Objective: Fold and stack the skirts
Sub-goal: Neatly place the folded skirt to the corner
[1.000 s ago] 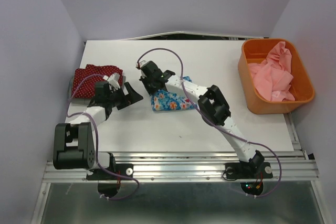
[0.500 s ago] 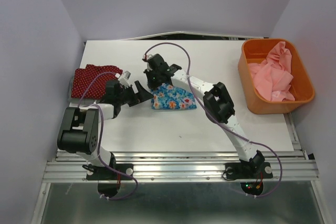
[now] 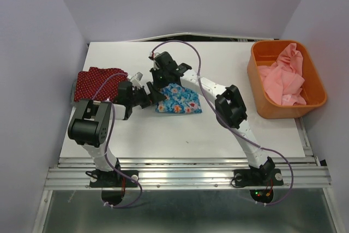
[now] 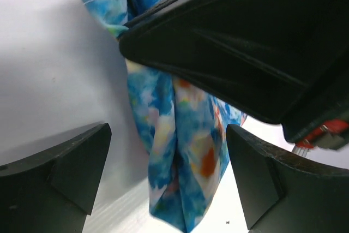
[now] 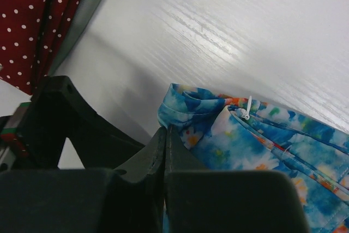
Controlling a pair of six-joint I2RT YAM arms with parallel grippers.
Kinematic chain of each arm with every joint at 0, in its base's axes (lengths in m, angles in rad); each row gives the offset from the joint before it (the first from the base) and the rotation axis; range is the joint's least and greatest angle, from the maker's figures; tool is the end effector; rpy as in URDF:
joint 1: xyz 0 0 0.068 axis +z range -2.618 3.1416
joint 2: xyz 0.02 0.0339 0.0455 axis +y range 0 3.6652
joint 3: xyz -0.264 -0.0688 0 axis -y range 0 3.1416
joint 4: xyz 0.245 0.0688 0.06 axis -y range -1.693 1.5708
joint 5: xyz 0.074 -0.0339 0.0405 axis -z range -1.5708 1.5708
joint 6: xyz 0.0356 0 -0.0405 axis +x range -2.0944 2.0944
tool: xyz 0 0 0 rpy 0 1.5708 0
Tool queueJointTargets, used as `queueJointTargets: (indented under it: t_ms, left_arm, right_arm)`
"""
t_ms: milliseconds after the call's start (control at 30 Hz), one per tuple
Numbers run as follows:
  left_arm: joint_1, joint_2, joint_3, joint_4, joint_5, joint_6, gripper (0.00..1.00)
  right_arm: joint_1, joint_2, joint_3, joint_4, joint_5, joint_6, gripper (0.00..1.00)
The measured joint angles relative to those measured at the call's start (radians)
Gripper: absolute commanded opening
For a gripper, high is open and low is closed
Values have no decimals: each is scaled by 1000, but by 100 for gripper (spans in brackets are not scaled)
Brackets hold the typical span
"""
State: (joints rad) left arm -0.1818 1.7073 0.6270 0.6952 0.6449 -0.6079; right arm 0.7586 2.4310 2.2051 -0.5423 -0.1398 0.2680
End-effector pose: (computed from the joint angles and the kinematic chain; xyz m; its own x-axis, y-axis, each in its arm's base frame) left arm 0.3101 -0.0788 0.1487 -0.6987 -0.3356 -0.6318 0.3573 0.6013 -0.7147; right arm 0.3964 0.3826 0.2134 -0.6860 -0.2889 -0.6678 -0.5935 0.7532 0.2838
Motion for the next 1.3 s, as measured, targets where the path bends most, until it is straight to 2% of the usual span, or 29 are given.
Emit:
queueJointTargets:
  t_ms: [233,567,700,733,800,833,867,933,967,1033,1067,1300]
  left_arm:
    - [-42,64,4,127,6,-79,97]
    - [-55,121,4,231,-18,-159,77]
    - [-59,148,4,250,-39,-173,60]
    - [-59,160,7,251,-43,-179,43]
    - [-59,178,18,243,-47,-185,24]
    - [-59,181,32,215,-53,-179,9]
    - [-59,181,51,177,-57,-162,3]
    - [-59,177,121,48,-83,-115,0]
    - [-59,174,166,-33,-103,-72,0]
    - [-59,147,238,-202,-138,4,0]
    - [-58,136,259,-303,-161,62,0]
    - [-23,55,551,-741,-292,381,0]
  right_arm:
    - [-4,-9,0,-1,-3,6,1]
    - [-14,-9,0,0,16,41,1]
    - [-16,-9,0,0,12,56,1]
    - [-18,-9,0,0,8,63,1]
    - [-18,-9,0,-1,6,70,1]
    - [-18,-9,0,0,4,73,1]
    - [-20,-9,0,0,3,74,17]
    - [-26,-9,0,0,3,78,40]
    - [-30,-10,0,1,0,77,66]
    - [-46,-14,0,5,24,74,85]
    - [-60,-18,0,6,19,77,100]
    - [-172,-102,-26,5,26,56,100]
